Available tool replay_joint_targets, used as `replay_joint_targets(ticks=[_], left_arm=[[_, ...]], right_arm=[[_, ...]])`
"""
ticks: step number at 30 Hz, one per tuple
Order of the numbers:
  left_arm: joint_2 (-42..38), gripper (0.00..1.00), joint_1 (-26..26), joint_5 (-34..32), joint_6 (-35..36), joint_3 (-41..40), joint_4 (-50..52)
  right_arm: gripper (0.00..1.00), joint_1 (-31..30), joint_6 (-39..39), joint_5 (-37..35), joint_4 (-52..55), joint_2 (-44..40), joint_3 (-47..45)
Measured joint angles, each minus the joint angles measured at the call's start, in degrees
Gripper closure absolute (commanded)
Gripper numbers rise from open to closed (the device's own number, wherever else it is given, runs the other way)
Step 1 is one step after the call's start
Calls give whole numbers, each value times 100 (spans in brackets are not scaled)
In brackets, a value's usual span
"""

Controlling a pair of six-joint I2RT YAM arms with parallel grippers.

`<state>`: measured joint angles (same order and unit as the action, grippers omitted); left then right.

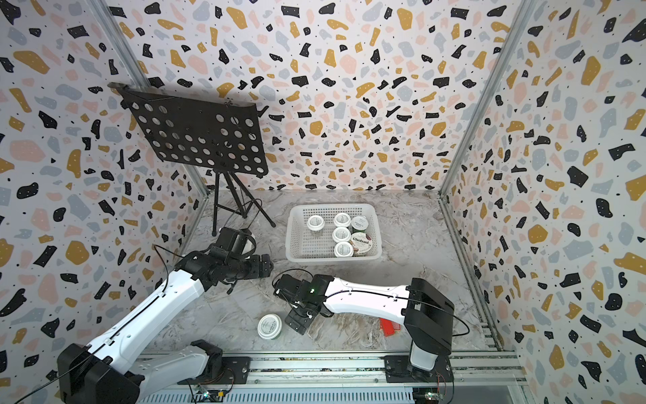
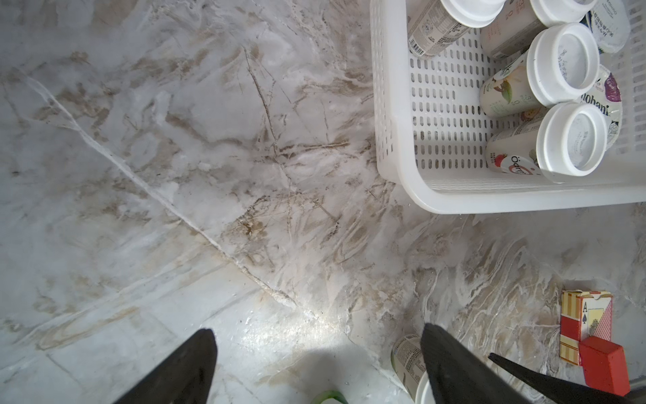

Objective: Put the yogurt in the basket
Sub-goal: Pick up the yogurt from the center of the board.

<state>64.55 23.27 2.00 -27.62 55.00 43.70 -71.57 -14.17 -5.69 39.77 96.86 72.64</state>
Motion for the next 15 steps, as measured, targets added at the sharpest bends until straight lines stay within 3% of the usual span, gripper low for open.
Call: replay_joint_targets(ticks=[8,15], left_arm=[[-2,5,0,-2,-2,0,0],[-4,5,-2,-2,-2,0,0]], right_arm=[[1,0,4,-4,-63,256,0],[8,0,20,2,-101,413,4]])
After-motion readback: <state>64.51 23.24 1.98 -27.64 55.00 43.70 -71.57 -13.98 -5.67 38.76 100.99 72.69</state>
